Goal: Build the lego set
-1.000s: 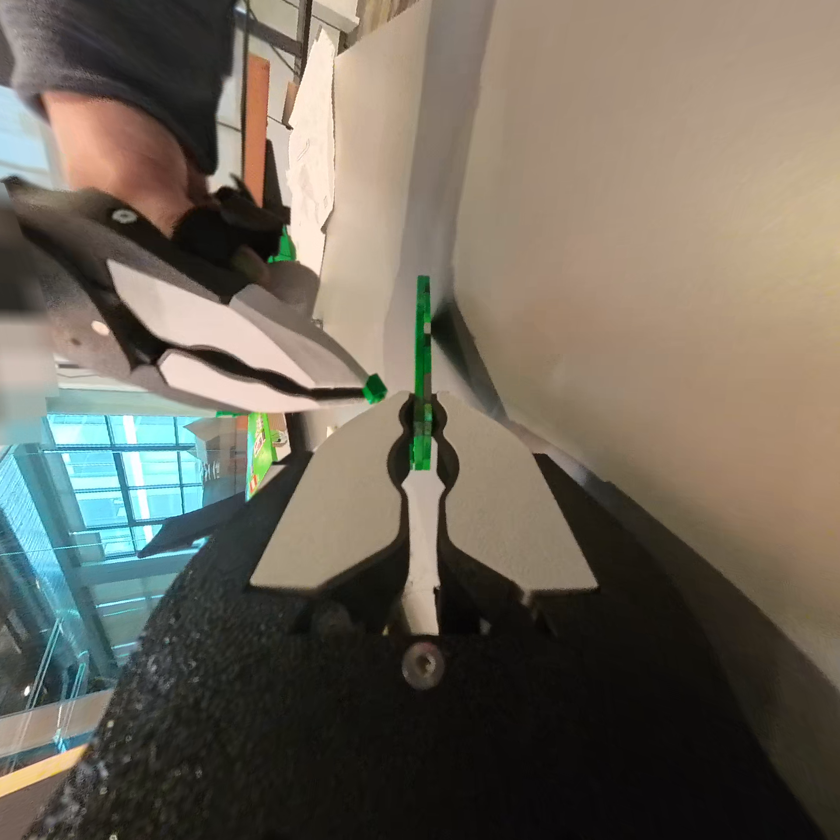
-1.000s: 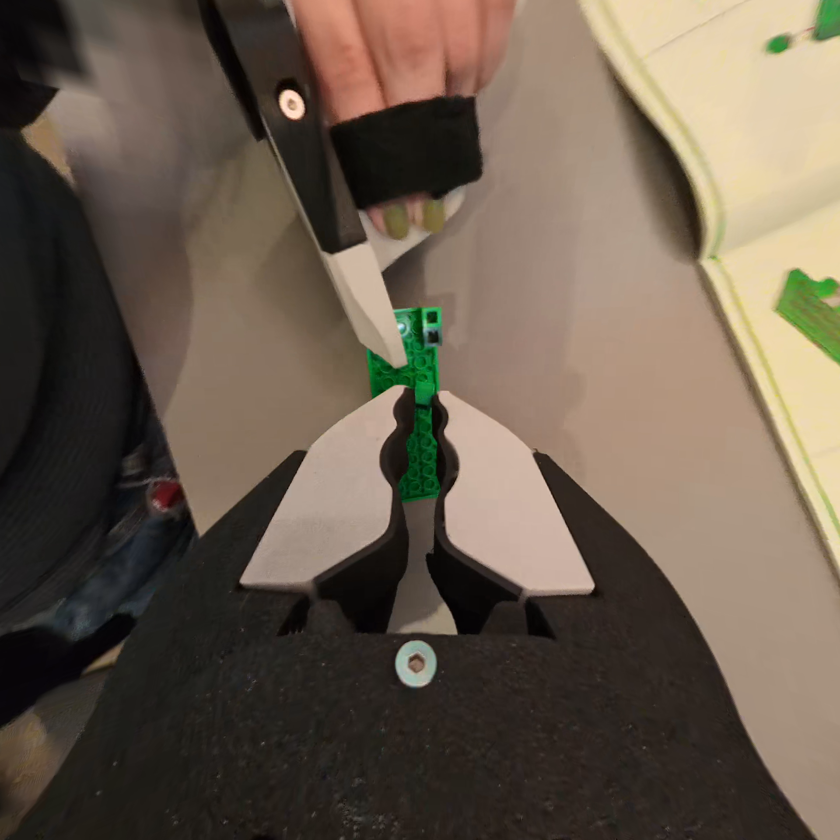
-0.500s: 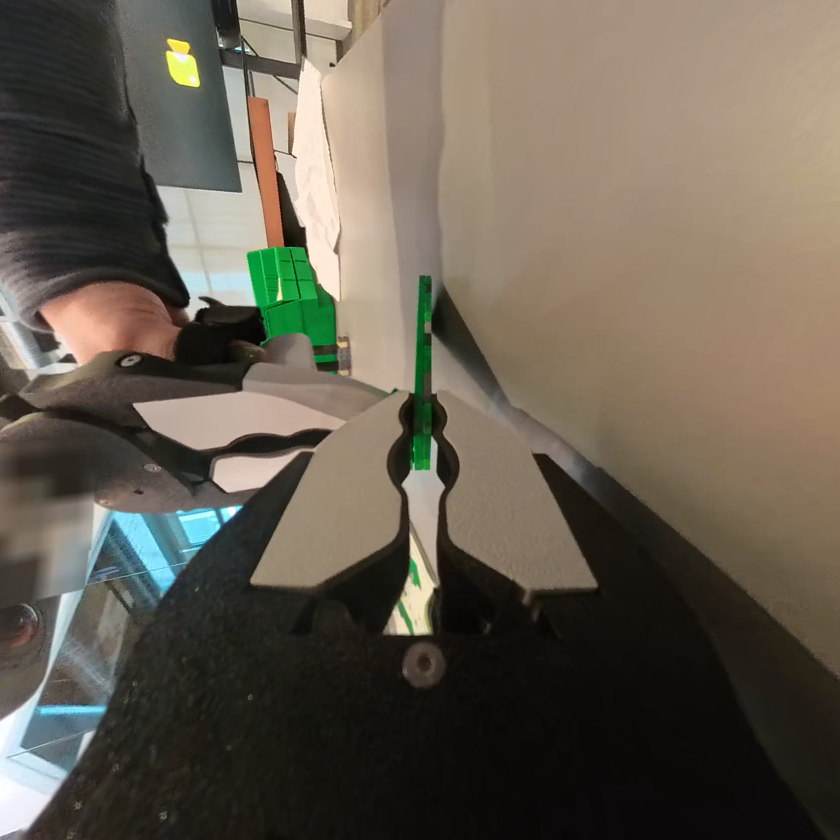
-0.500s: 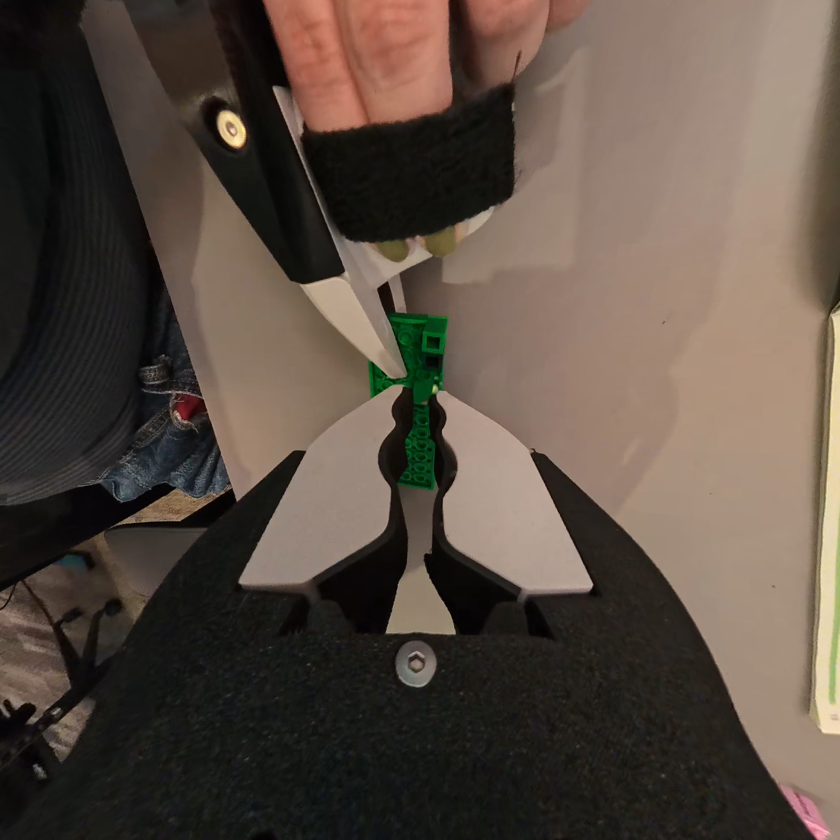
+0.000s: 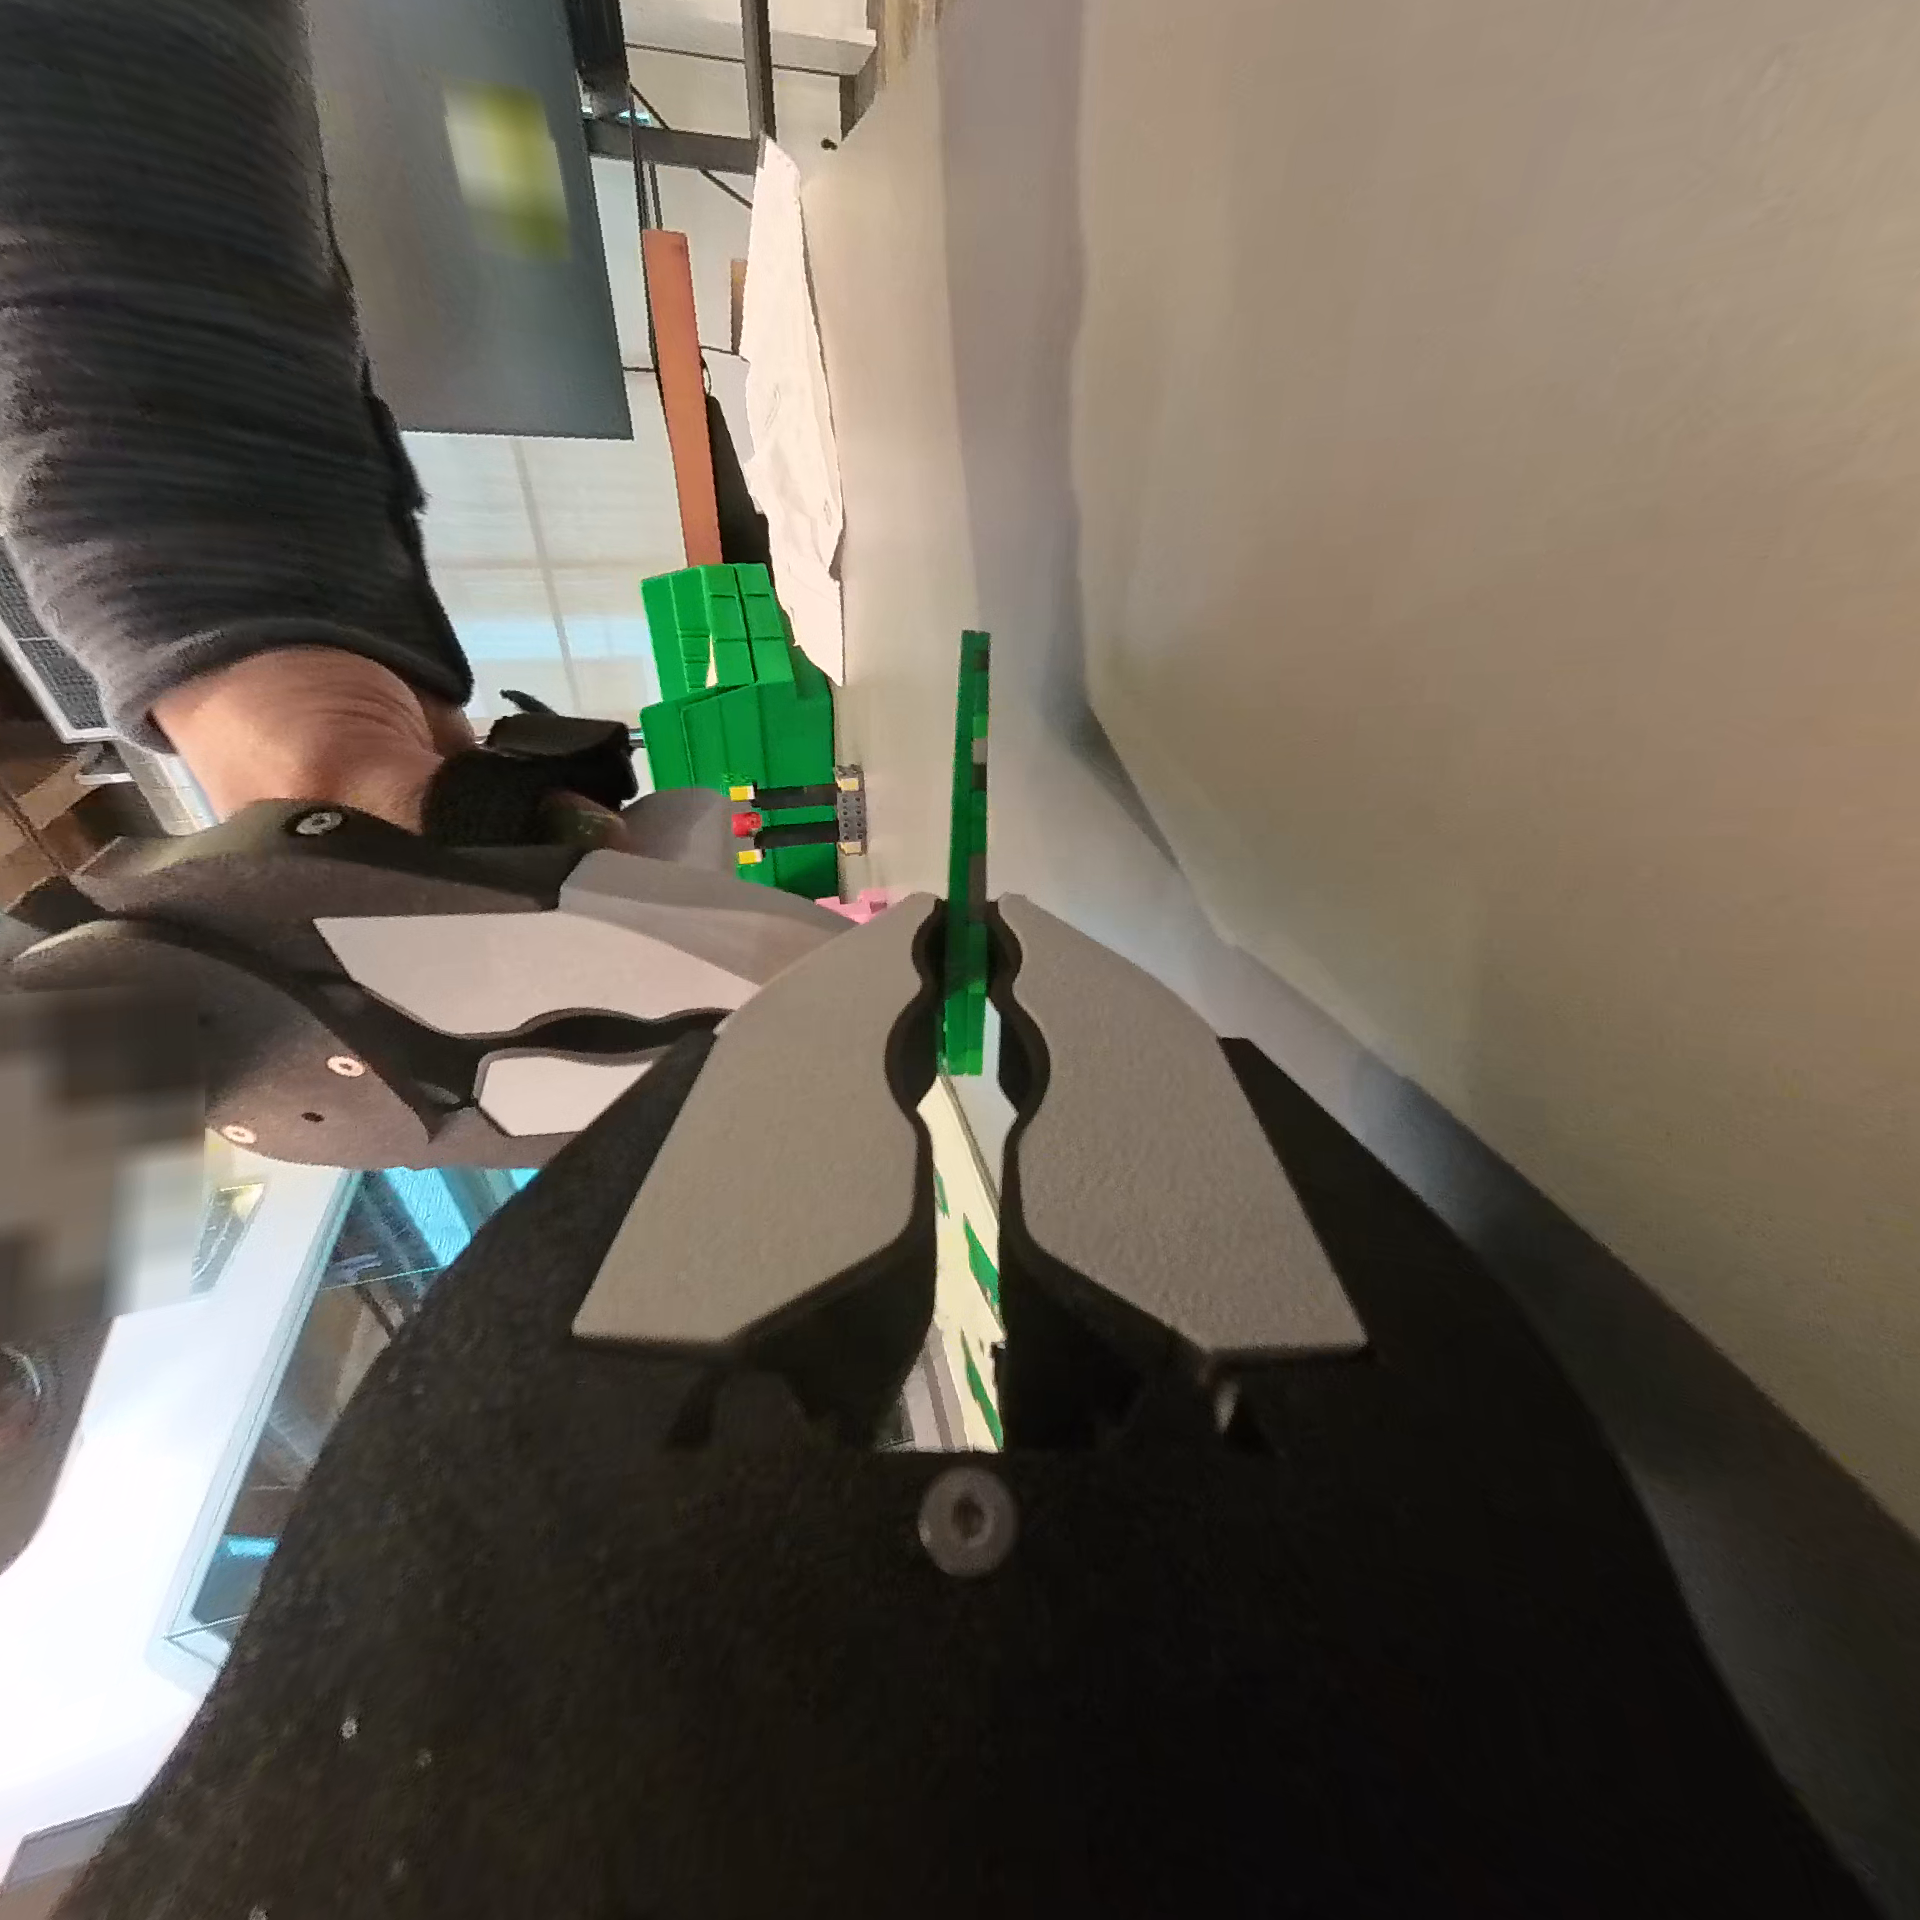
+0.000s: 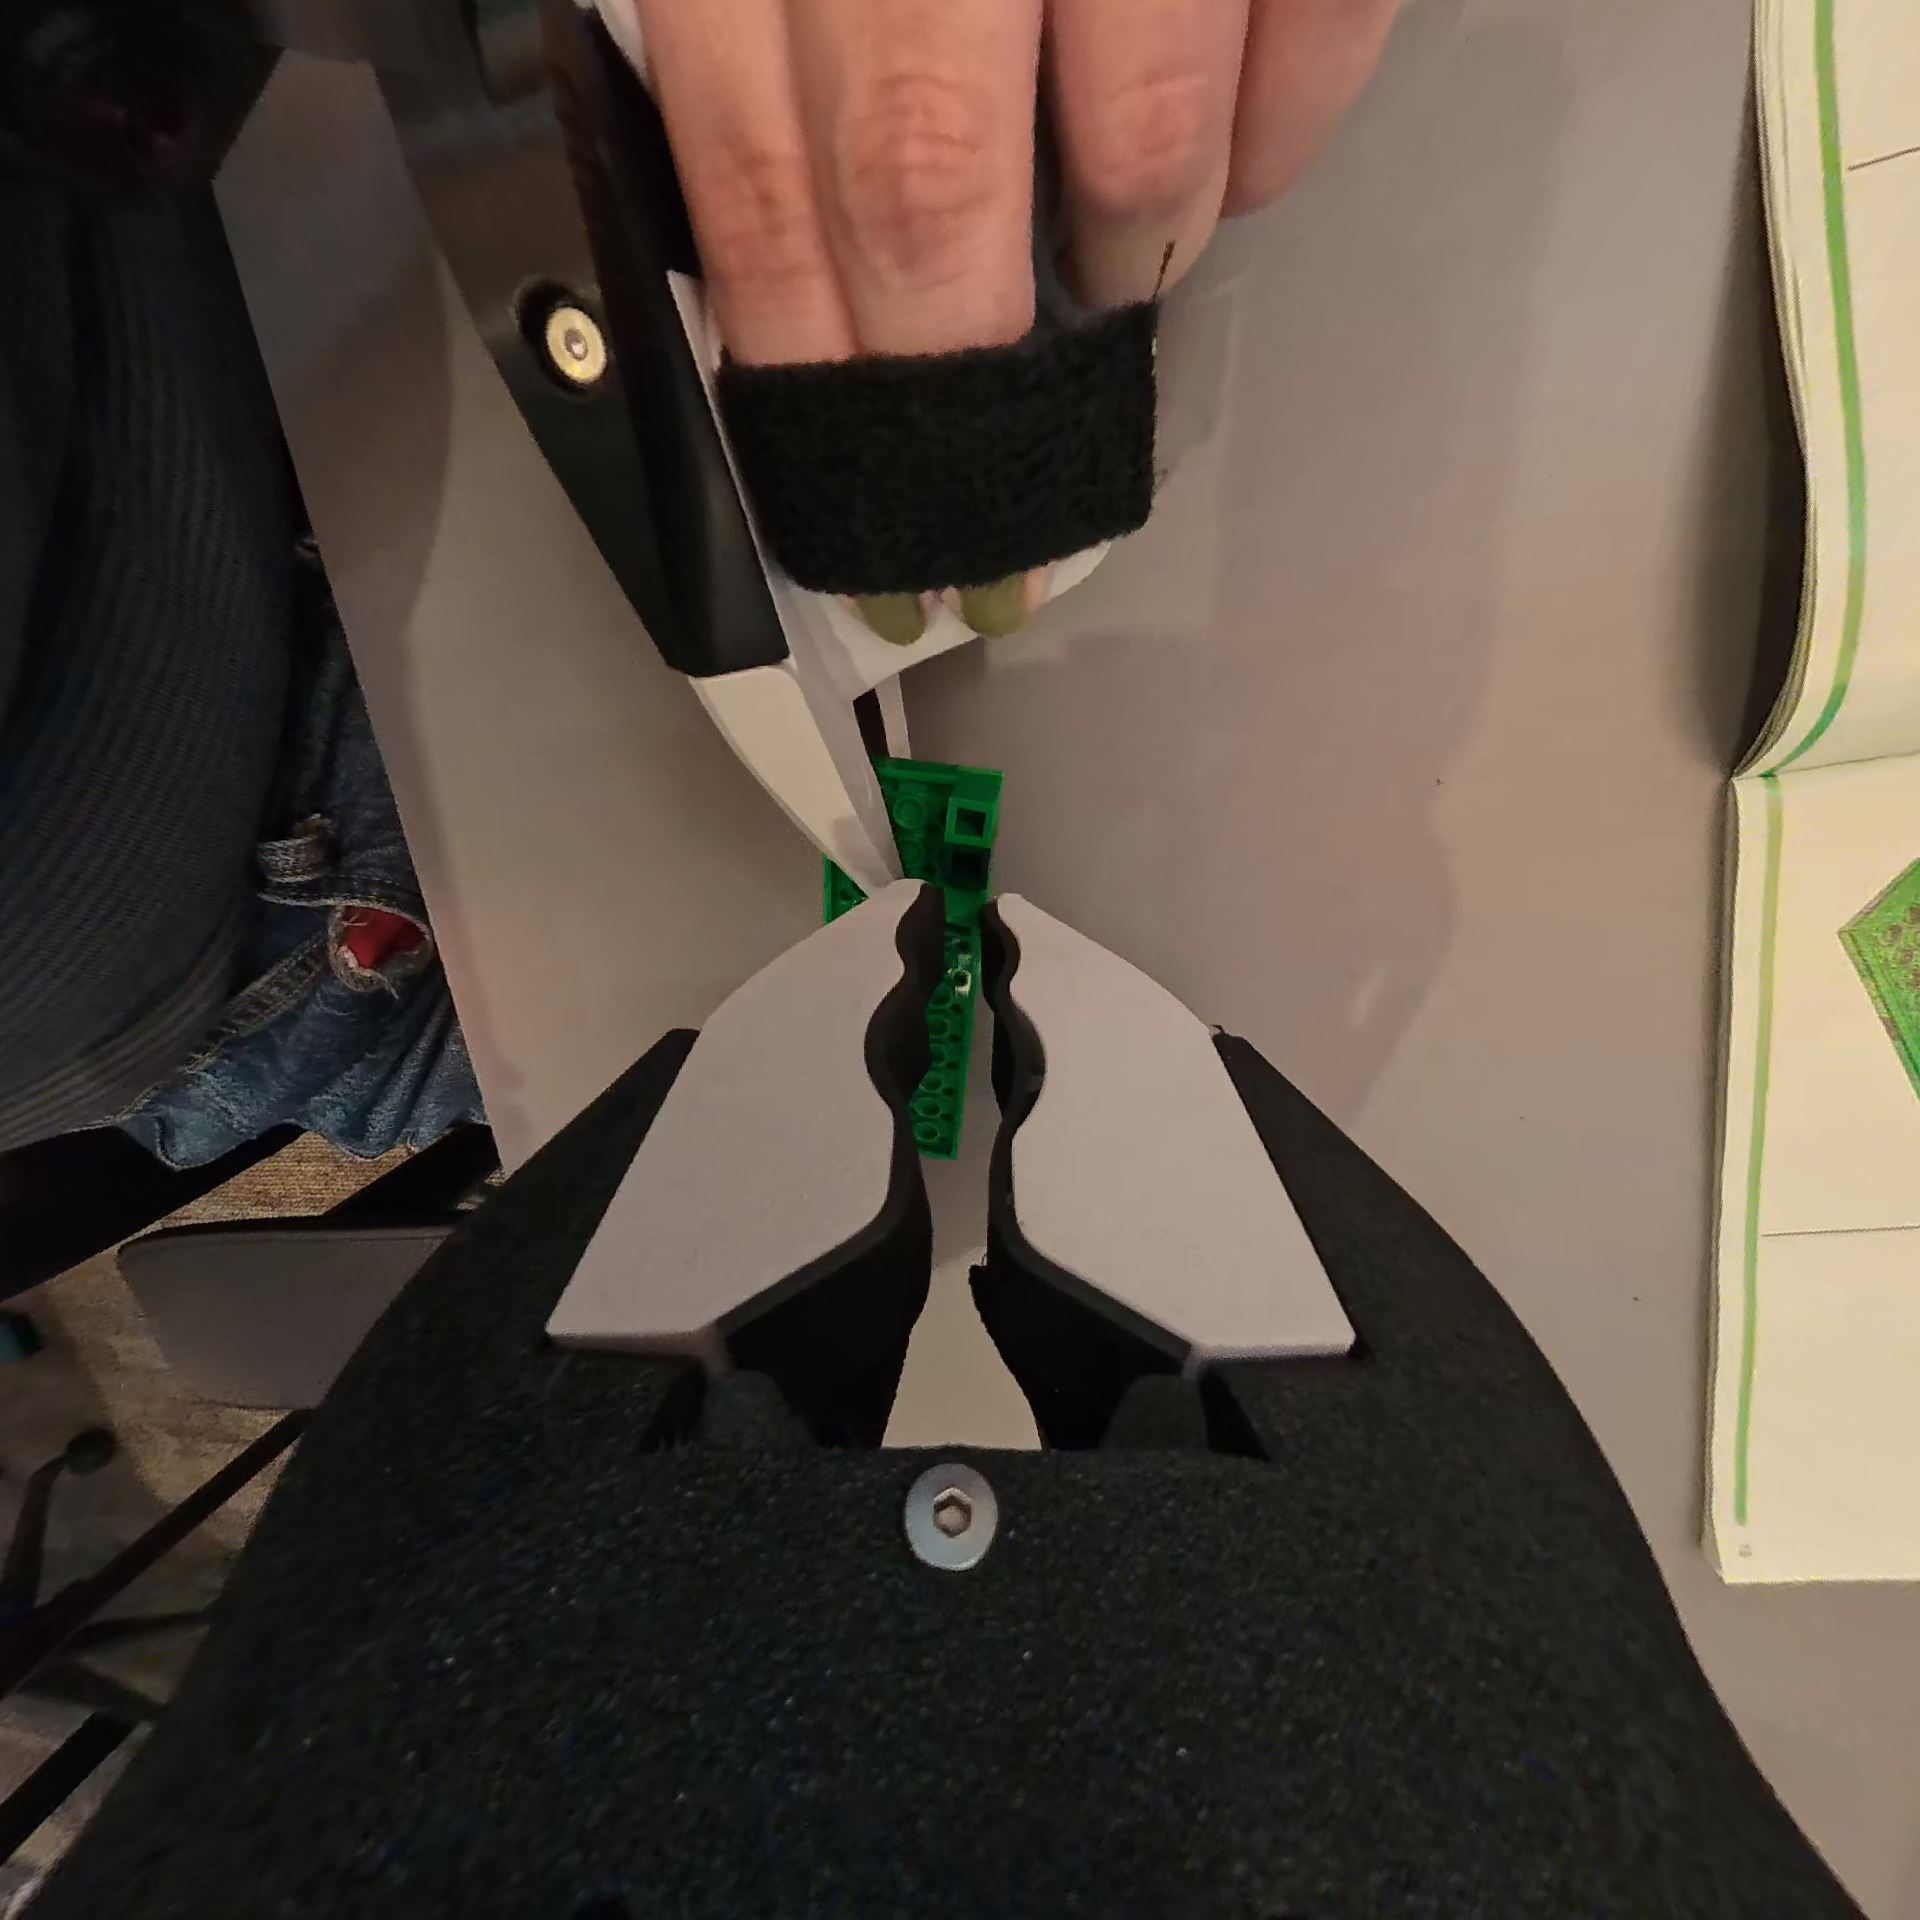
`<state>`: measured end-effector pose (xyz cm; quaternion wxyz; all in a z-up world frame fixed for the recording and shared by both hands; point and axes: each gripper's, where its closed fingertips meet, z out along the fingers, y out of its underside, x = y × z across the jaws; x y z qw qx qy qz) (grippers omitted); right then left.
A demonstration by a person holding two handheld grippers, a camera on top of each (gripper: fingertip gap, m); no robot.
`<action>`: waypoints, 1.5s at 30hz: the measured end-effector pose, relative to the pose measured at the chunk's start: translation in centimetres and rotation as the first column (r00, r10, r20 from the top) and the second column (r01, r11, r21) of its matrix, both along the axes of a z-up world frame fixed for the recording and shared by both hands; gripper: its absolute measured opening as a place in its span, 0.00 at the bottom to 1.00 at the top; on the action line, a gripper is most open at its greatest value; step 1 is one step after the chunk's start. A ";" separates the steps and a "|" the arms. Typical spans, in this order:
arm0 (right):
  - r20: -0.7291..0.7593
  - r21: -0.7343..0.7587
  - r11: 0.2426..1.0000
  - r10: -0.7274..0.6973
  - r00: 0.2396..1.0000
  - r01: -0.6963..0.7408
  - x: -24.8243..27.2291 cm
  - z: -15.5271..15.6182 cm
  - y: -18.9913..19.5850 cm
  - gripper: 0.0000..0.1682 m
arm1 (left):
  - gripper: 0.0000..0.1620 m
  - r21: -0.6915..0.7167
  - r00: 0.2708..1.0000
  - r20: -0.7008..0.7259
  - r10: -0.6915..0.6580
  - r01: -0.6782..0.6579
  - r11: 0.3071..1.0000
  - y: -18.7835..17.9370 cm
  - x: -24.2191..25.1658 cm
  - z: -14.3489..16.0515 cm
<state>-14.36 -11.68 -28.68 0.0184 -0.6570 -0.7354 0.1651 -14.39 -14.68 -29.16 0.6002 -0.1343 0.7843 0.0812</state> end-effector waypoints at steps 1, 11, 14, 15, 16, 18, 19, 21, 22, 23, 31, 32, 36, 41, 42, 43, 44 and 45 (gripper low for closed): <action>0.001 0.005 1.000 0.001 1.000 -0.001 0.0 0.0 0.0 0.04 | 0.03 0.004 1.000 0.000 -0.001 0.001 1.000 0.0 0.2 0.0; -0.030 0.039 0.999 -0.010 1.000 0.011 -0.4 0.4 -0.1 0.04 | 0.04 0.031 0.999 0.031 0.007 -0.008 0.999 0.4 2.2 0.2; -0.048 0.039 0.999 -0.015 0.999 0.016 -0.5 0.5 -0.1 0.04 | 0.04 0.042 0.999 0.038 0.010 -0.012 0.999 0.7 2.6 0.1; -0.054 0.040 0.999 -0.018 0.998 0.020 -0.5 0.6 -0.1 0.04 | 0.04 0.041 0.999 0.043 0.012 -0.014 0.999 0.8 2.7 0.1; -0.060 0.042 0.999 -0.021 0.998 0.023 -0.5 0.7 -0.1 0.04 | 0.04 0.040 0.999 0.048 0.016 -0.018 0.999 0.8 2.8 0.2; -0.077 0.061 0.998 -0.022 0.997 0.026 -0.6 0.8 0.1 0.04 | 0.04 0.040 0.998 0.059 0.025 -0.027 0.999 1.0 2.9 0.3; -0.082 0.069 0.997 -0.021 0.996 0.026 -0.7 0.9 0.2 0.04 | 0.04 0.042 0.998 0.062 0.026 -0.029 0.999 1.1 2.9 0.4; -0.088 0.077 0.997 -0.024 0.996 0.031 -0.7 0.9 0.2 0.04 | 0.04 0.046 0.998 0.064 0.028 -0.031 0.998 1.1 2.7 0.4; -0.091 0.076 0.997 -0.028 0.995 0.035 -0.7 0.9 0.1 0.04 | 0.04 0.054 0.998 0.063 0.027 -0.030 0.998 1.1 2.6 0.4; -0.095 0.075 0.996 -0.030 0.995 0.037 -0.7 0.9 0.1 0.04 | 0.04 0.063 0.998 0.061 0.026 -0.030 0.998 1.0 2.5 0.4; -0.083 0.068 0.996 -0.051 0.995 0.057 -0.7 0.2 -0.1 0.04 | 0.04 0.162 1.000 0.015 0.016 -0.019 0.987 1.0 1.3 0.1; -0.073 0.061 0.997 -0.051 0.996 0.056 -0.6 0.1 -0.2 0.04 | 0.04 0.178 1.000 0.005 0.013 -0.013 0.984 0.9 1.2 -0.1; -0.042 0.063 0.997 -0.034 0.999 0.036 -0.5 -0.4 -0.5 0.04 | 0.04 0.202 1.000 -0.027 0.005 0.001 0.979 0.7 0.7 -0.8; -0.063 0.125 0.992 -0.016 0.998 0.024 -0.4 0.1 -0.4 0.03 | 0.04 0.214 1.000 -0.006 0.018 -0.016 0.977 1.1 0.3 -0.4; -0.074 0.136 0.990 -0.016 0.997 0.026 -0.4 0.3 -0.4 0.03 | 0.04 0.212 1.000 0.002 0.017 -0.017 0.977 1.1 0.3 -0.3; -0.086 0.151 0.988 -0.017 0.996 0.030 -0.4 0.4 -0.4 0.03 | 0.04 0.211 1.000 0.008 0.017 -0.018 0.977 1.1 0.4 -0.2; -0.096 0.168 0.985 -0.017 0.995 0.033 -0.4 0.4 -0.3 0.03 | 0.04 0.208 1.000 0.013 0.018 -0.020 0.978 1.2 0.4 -0.1; -0.105 0.184 0.982 -0.016 0.994 0.035 -0.4 0.5 -0.2 0.02 | 0.03 0.204 1.000 0.014 0.020 -0.023 0.979 1.3 0.4 -0.1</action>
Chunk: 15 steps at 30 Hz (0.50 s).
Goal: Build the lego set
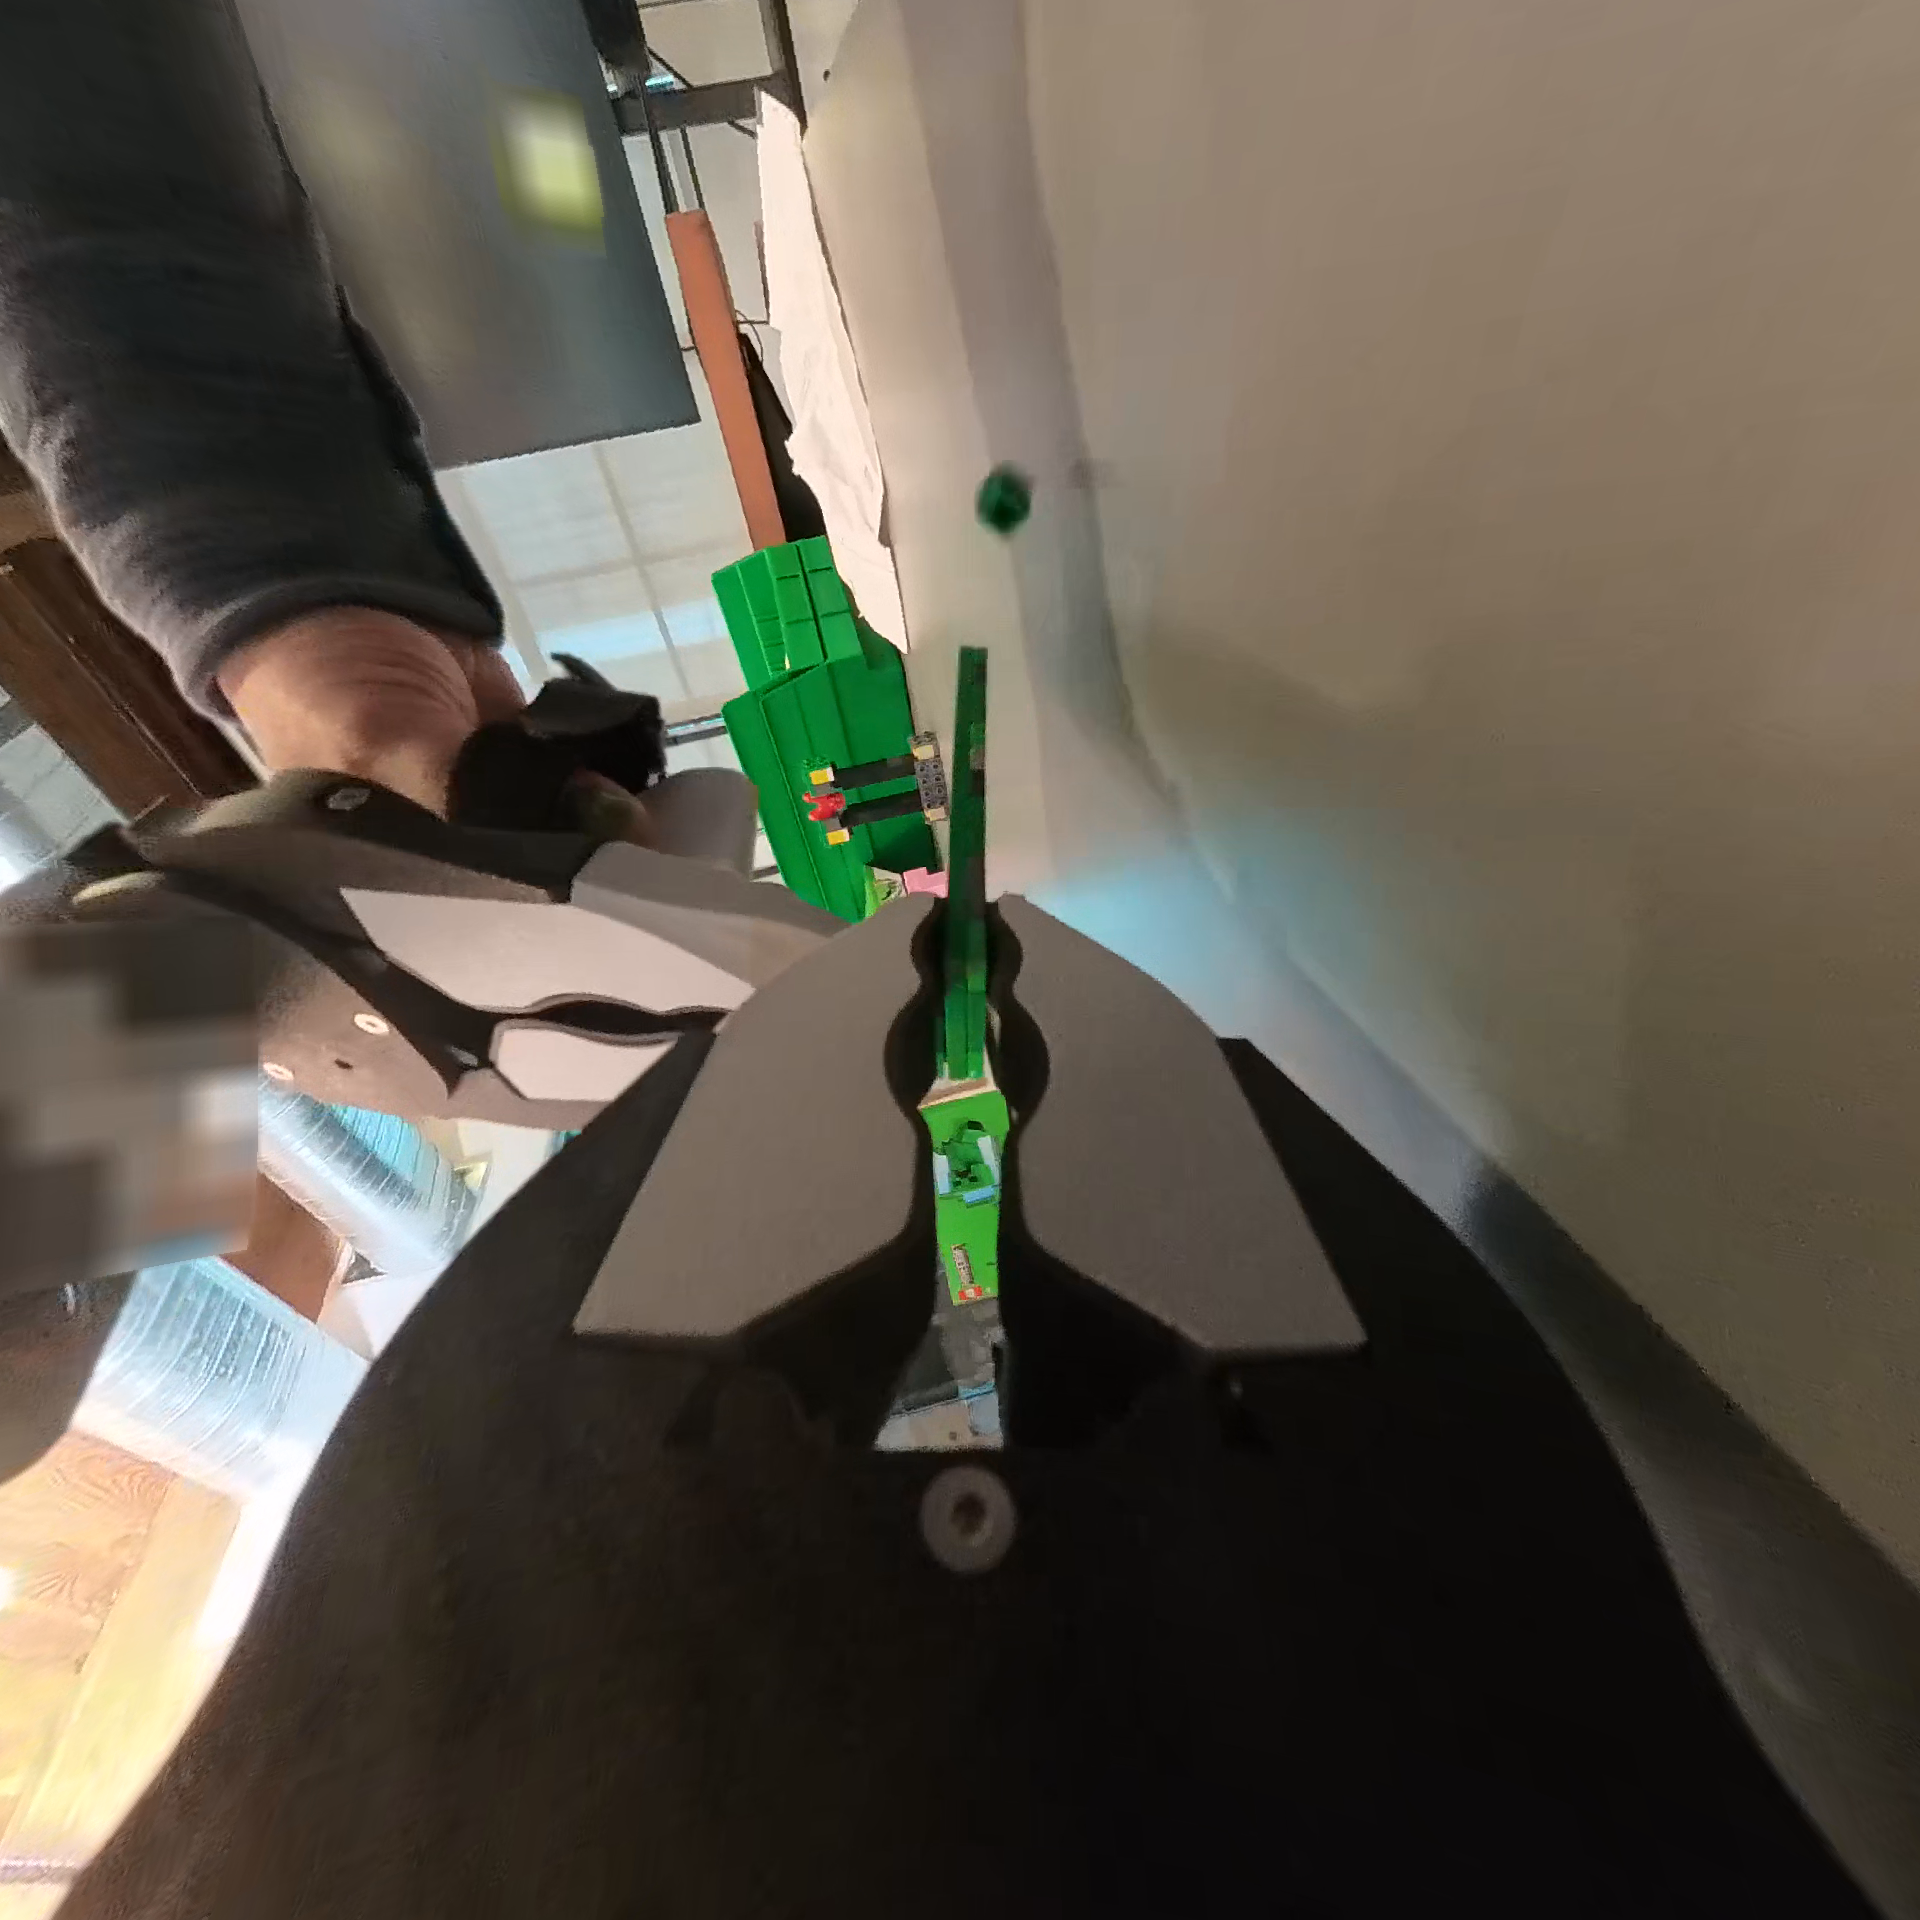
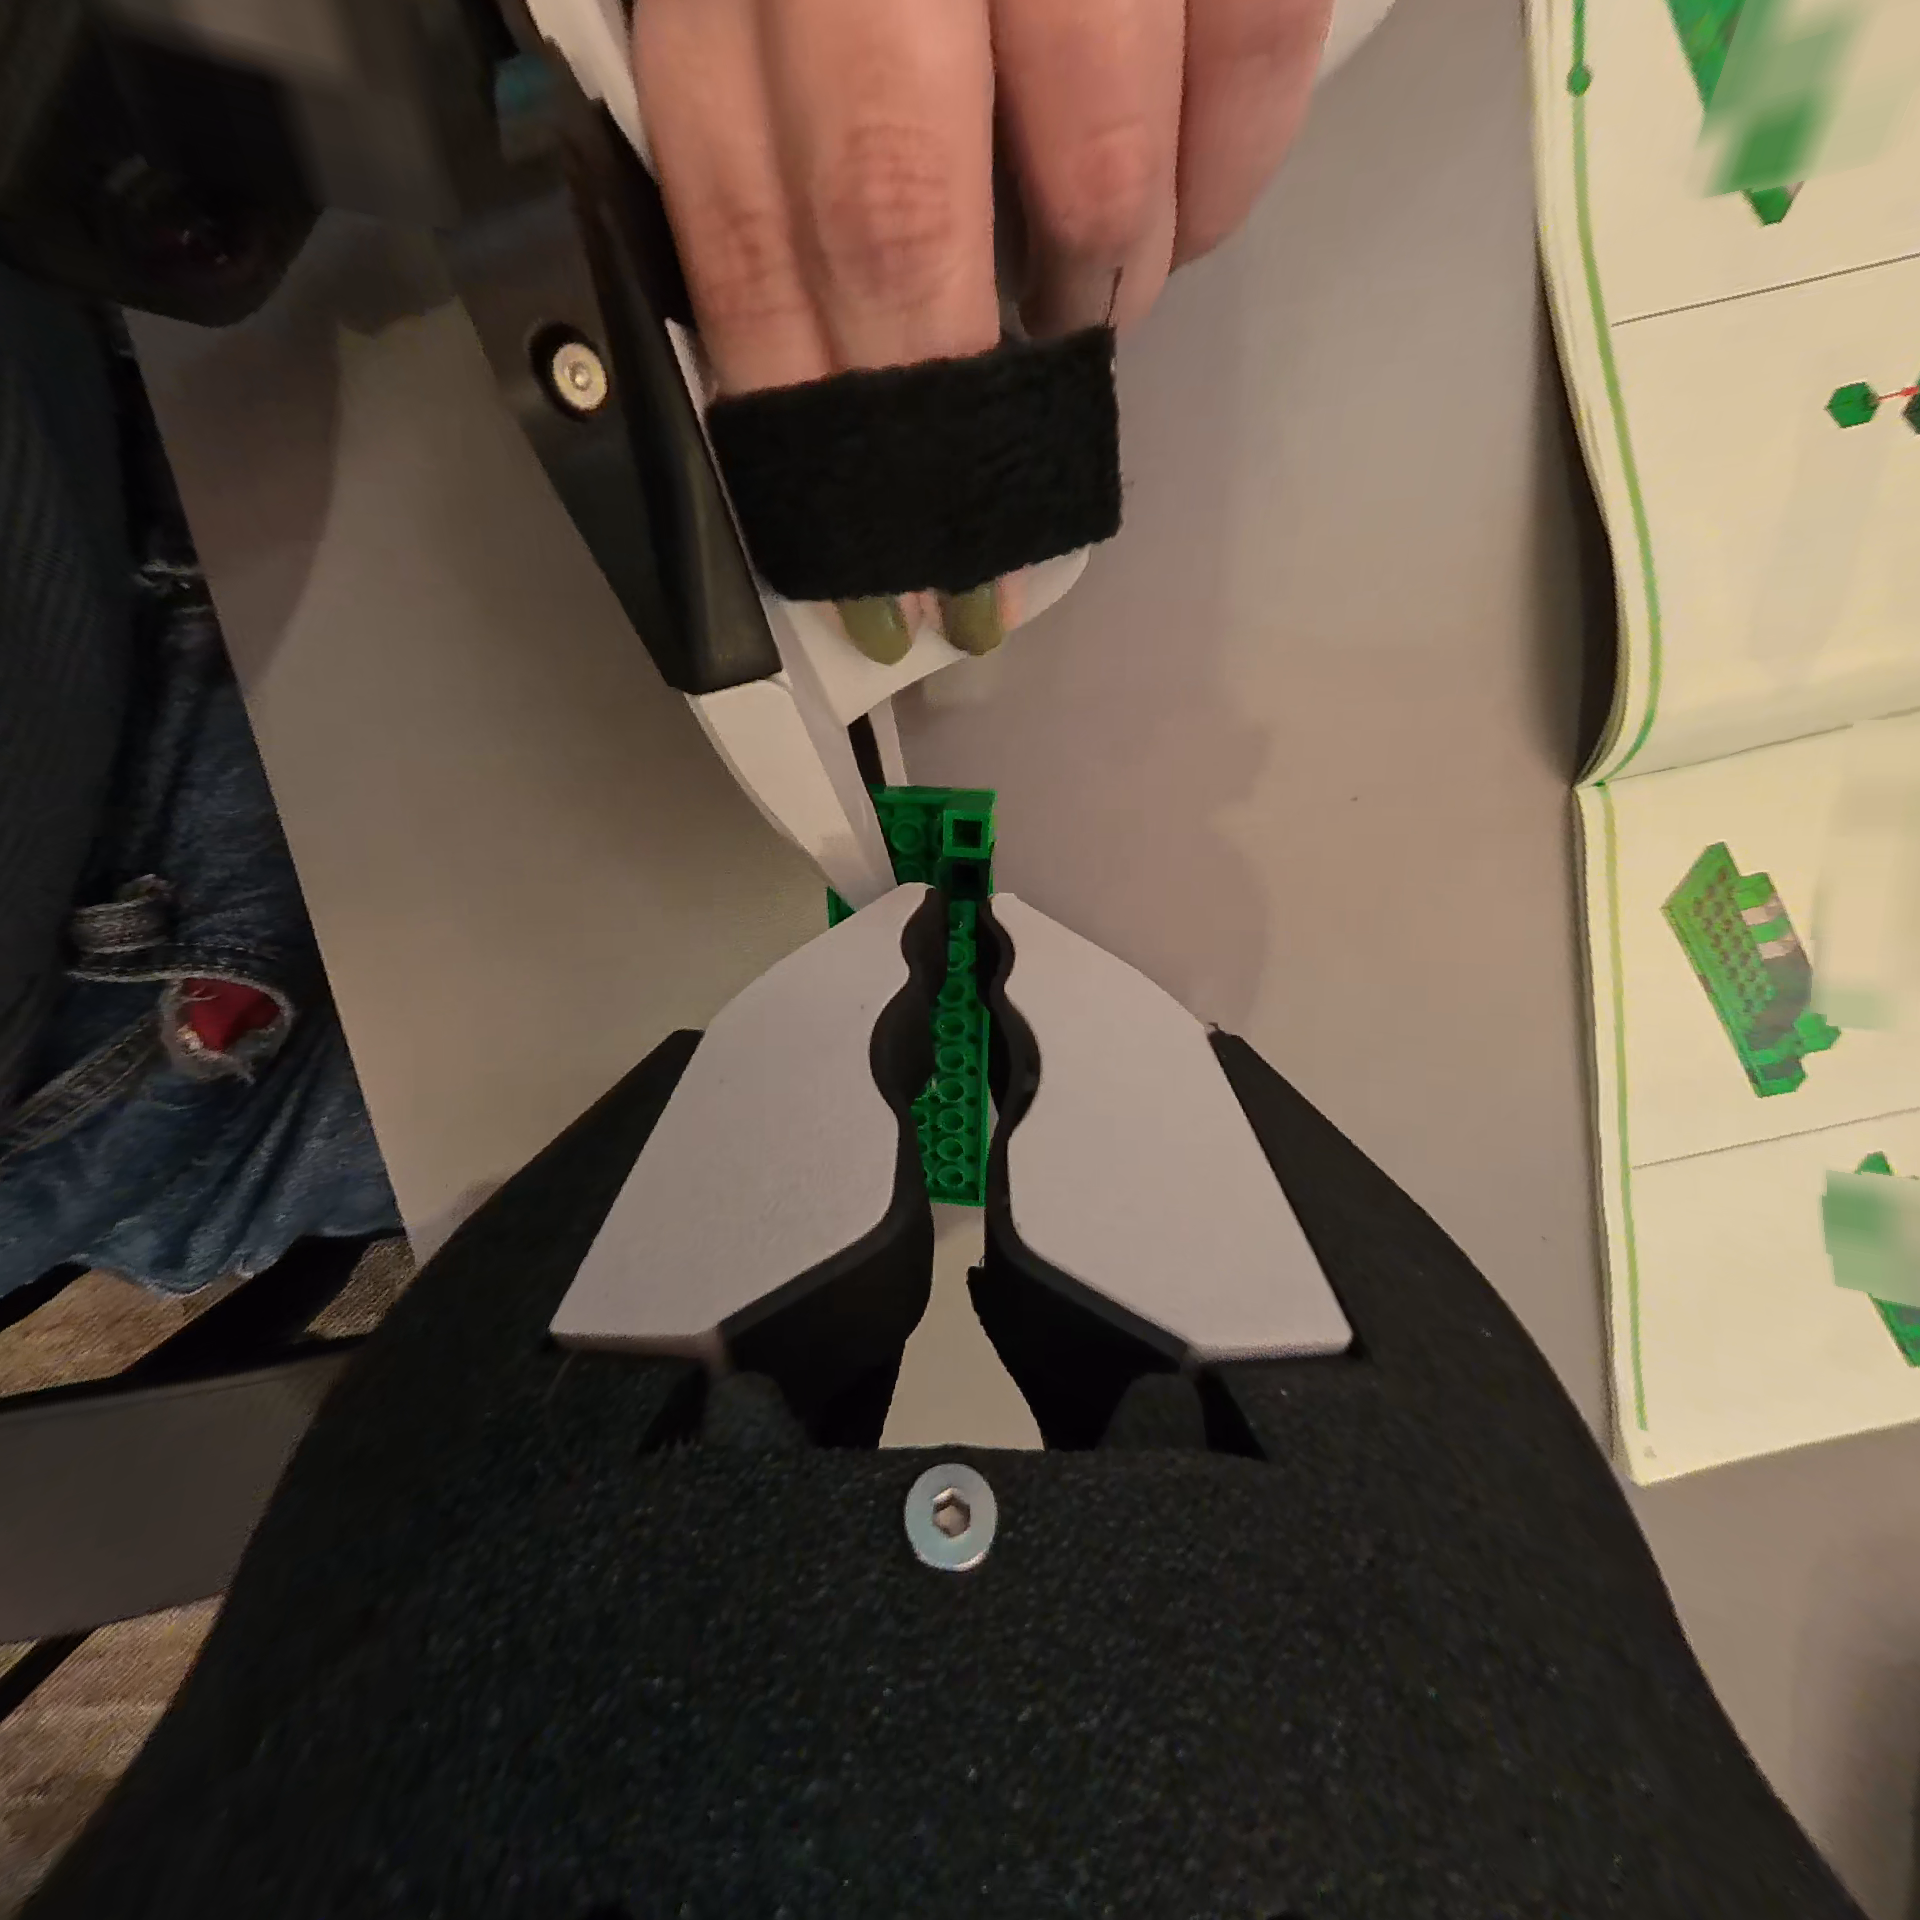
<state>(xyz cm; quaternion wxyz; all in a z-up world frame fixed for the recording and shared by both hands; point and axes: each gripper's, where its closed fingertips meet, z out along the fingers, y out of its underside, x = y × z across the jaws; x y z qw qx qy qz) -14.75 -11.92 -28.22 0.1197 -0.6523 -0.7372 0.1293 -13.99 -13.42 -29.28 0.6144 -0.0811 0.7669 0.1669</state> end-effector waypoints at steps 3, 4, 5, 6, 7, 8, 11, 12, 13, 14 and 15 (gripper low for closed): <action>-0.042 0.035 0.999 -0.030 0.999 0.032 0.0 0.1 0.3 0.00 | 0.03 -0.011 1.000 -0.010 0.010 -0.010 1.000 0.3 0.0 -0.3; -0.065 0.041 0.998 -0.048 0.997 0.051 0.1 0.3 0.5 0.00 | 0.03 -0.016 1.000 -0.013 0.016 -0.016 1.000 0.4 0.0 -0.4; -0.094 0.045 0.996 -0.074 0.993 0.079 0.3 0.6 0.6 0.00 | 0.03 -0.021 1.000 -0.015 0.023 -0.023 1.000 0.6 0.0 -0.4; -0.130 0.047 0.992 -0.109 0.985 0.116 0.6 1.0 0.9 0.00 | 0.03 -0.030 0.999 -0.016 0.030 -0.030 0.999 0.7 0.0 -0.5; -0.167 0.049 0.986 -0.151 0.974 0.161 1.0 1.4 1.1 0.00 | 0.03 -0.041 0.999 -0.017 0.034 -0.034 0.999 0.9 0.0 -0.5; -0.206 0.056 0.975 -0.198 0.958 0.213 1.6 1.8 1.4 0.00 | 0.03 -0.054 0.999 -0.017 0.037 -0.038 0.998 1.0 0.0 -0.6; -0.315 0.097 0.909 -0.357 0.879 0.404 4.6 3.0 2.1 0.02 | 0.04 -0.096 0.999 -0.001 0.047 -0.047 0.994 1.3 0.0 -0.4; -0.337 0.102 0.874 -0.418 0.844 0.474 6.1 3.2 2.0 0.03 | 0.04 -0.109 0.999 0.005 0.051 -0.050 0.993 1.4 -0.1 -0.4; -0.342 0.102 0.828 -0.491 0.801 0.551 7.8 3.2 1.8 0.05 | 0.04 -0.120 0.998 0.010 0.055 -0.053 0.991 1.5 -0.1 -0.3; -0.336 0.098 0.777 -0.562 0.755 0.622 9.5 3.0 1.4 0.07 | 0.04 -0.126 0.998 0.014 0.058 -0.055 0.990 1.6 -0.1 -0.3; -0.333 0.095 0.705 -0.643 0.690 0.703 11.2 2.7 1.0 0.08 | 0.04 -0.128 0.998 0.018 0.059 -0.056 0.990 1.7 -0.1 -0.2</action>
